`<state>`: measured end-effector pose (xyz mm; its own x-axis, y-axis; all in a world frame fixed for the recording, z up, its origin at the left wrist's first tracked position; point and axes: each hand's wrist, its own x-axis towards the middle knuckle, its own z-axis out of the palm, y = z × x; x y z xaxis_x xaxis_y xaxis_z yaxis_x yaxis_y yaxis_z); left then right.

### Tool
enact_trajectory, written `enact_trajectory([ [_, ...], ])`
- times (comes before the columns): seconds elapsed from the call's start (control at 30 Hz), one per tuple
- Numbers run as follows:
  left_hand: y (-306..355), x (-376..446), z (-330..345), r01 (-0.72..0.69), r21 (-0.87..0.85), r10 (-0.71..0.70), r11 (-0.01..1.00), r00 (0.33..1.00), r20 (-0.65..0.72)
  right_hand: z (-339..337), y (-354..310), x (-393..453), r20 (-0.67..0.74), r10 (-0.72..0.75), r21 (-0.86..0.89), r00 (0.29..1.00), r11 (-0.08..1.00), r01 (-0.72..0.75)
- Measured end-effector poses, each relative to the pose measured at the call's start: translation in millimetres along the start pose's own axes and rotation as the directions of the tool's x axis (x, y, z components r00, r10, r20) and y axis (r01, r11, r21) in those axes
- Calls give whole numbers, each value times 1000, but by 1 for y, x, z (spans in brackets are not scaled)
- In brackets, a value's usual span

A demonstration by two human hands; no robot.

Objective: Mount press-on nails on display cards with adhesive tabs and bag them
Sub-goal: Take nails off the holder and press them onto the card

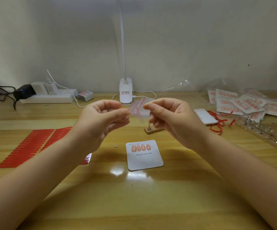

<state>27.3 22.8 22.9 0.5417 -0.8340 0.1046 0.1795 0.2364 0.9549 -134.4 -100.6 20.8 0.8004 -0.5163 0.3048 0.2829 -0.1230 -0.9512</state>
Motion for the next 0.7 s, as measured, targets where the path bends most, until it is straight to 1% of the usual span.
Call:
enact_trajectory([
  [0.17,-1,-1,-1,-54,21,54,998,999,4,8,8,-2,-37,102,-96,994,990,-105],
  [0.23,-1,-1,-1,-58,34,57,998,998,7,9,8,-3,-66,94,-117,993,988,-101],
  [0.33,-2,-2,0,-62,36,61,997,998,11,6,12,-4,-124,32,-199,992,978,-56],
  [0.43,-3,-2,0,-64,36,64,997,998,8,5,14,-4,-110,28,-244,994,968,-54],
  [0.7,-7,-4,3,-53,62,54,997,999,-5,1,13,-4,-86,55,-270,995,960,-77],
])
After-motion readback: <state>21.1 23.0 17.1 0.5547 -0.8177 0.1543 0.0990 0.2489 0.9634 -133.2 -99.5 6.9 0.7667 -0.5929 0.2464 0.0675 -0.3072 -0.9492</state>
